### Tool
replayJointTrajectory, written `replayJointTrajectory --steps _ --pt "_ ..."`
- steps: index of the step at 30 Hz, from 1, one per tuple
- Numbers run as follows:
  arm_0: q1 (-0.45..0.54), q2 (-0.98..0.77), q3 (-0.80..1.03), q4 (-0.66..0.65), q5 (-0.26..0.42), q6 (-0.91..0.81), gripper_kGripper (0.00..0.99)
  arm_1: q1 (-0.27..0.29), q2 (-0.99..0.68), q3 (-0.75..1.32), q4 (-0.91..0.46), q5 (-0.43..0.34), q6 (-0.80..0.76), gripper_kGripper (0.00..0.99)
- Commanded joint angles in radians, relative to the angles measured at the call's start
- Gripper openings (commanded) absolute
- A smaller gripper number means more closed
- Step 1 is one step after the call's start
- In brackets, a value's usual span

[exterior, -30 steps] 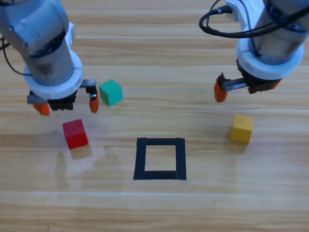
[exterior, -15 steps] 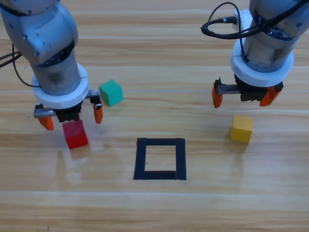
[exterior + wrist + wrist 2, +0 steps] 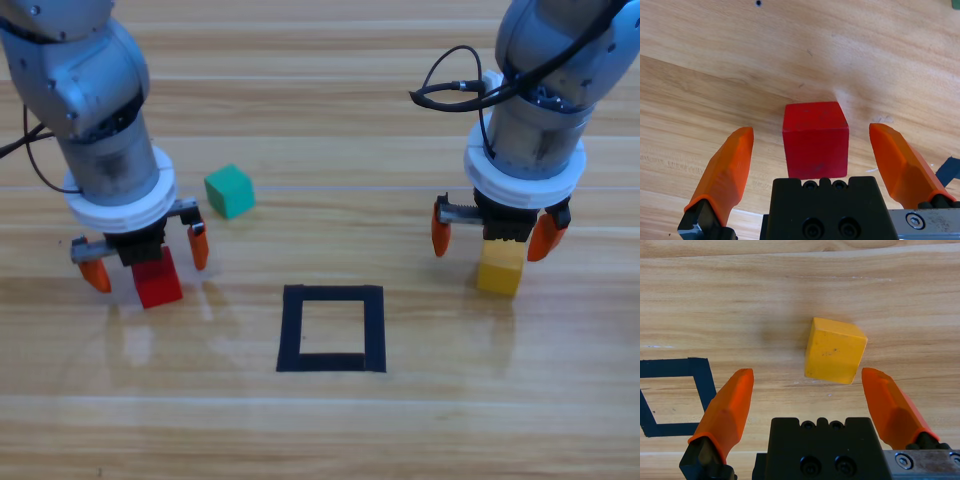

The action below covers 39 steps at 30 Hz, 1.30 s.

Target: Stack the blocks in the rectangular block: red at the bottom, yellow in the middle, green on top

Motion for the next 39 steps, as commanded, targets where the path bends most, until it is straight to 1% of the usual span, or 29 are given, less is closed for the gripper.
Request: replayJointTrajectory --steps 1,3,5,7,10,13,16,19,21,22,23,24,26,27,28,30,31,32,33,35,36,37,38,39 --pt "0.043 0.012 0.022 -0.011 -0.006 -0.009 0.989 -0.07 0.088 0.013 0.017 0.004 0.037 0.959" --pt "0.043 0.012 0.022 -0.013 -0.004 -0.012 0.989 -0.094 0.098 0.011 0.017 0.01 0.042 0.959" --pt "0.043 0.014 0.035 -0.022 -0.008 -0.019 0.959 -0.114 0.12 0.01 0.017 0.018 0.048 0.959" --pt "0.043 0.014 0.045 -0.029 -0.008 -0.023 0.939 -0.127 0.134 0.008 0.017 0.03 0.052 0.957" --pt "0.043 0.009 0.05 -0.031 -0.015 -0.031 0.936 -0.136 0.154 0.007 0.017 0.042 0.052 0.95" --pt "0.043 -0.003 0.055 -0.031 -0.017 -0.043 0.937 -0.139 0.175 -0.004 0.017 0.067 0.048 0.877" --pt "0.043 -0.011 0.05 -0.031 -0.018 -0.048 0.939 -0.148 0.184 -0.007 0.017 0.094 0.042 0.762" --pt "0.038 -0.012 0.045 -0.031 -0.024 -0.051 0.937 -0.162 0.186 -0.007 0.017 0.147 0.017 0.643" --pt "0.032 -0.012 0.045 -0.032 -0.029 -0.057 0.922 -0.163 0.184 -0.012 0.017 0.168 -0.007 0.565" --pt "0.028 -0.012 0.044 -0.032 -0.029 -0.058 0.885 -0.163 0.183 -0.012 0.019 0.182 -0.032 0.525" --pt "0.023 -0.012 0.041 -0.032 -0.031 -0.058 0.848 -0.163 0.181 -0.012 0.017 0.189 -0.046 0.515" --pt "0.02 -0.011 0.042 -0.039 -0.031 -0.055 0.819 -0.163 0.181 -0.012 0.017 0.214 -0.081 0.479" --pt "0.015 -0.008 0.042 -0.045 -0.034 -0.052 0.753 -0.163 0.181 -0.012 0.017 0.252 -0.164 0.276" --pt "0.012 -0.008 0.042 -0.048 -0.035 -0.048 0.696 -0.163 0.177 -0.012 0.017 0.262 -0.208 0.193" --pt "0.012 -0.008 0.042 -0.048 -0.034 -0.043 0.649 -0.163 0.17 -0.012 0.017 0.263 -0.241 0.158" --pt "0.011 -0.011 0.042 -0.048 -0.031 -0.029 0.523 -0.163 0.157 -0.021 0.019 0.258 -0.322 0.147" --pt "0.011 -0.018 0.041 -0.046 -0.026 -0.017 0.43 -0.163 0.152 -0.029 0.019 0.255 -0.371 0.147" --pt "0.011 -0.034 0.045 -0.046 -0.02 -0.005 0.321 -0.156 0.158 -0.058 0.048 0.255 -0.431 0.147" --pt "0.011 -0.047 0.05 -0.046 -0.009 0.012 0.201 -0.151 0.167 -0.093 0.09 0.246 -0.46 0.147" --pt "0.012 -0.075 0.058 -0.046 0.002 0.054 0.0 -0.147 0.184 -0.147 0.152 0.223 -0.512 0.147" --pt "0.012 -0.089 0.058 -0.048 0.003 0.08 0.0 -0.147 0.181 -0.15 0.16 0.214 -0.531 0.147" --pt "0.012 -0.095 0.045 -0.049 0.006 0.118 0.0 -0.147 0.172 -0.156 0.171 0.179 -0.546 0.147" --pt "0.012 -0.096 0.027 -0.048 0.015 0.144 0.0 -0.147 0.155 -0.153 0.172 0.16 -0.547 0.147" --pt "0.011 -0.101 0.013 -0.048 0.015 0.187 0.0 -0.145 0.14 -0.154 0.174 0.116 -0.564 0.147"
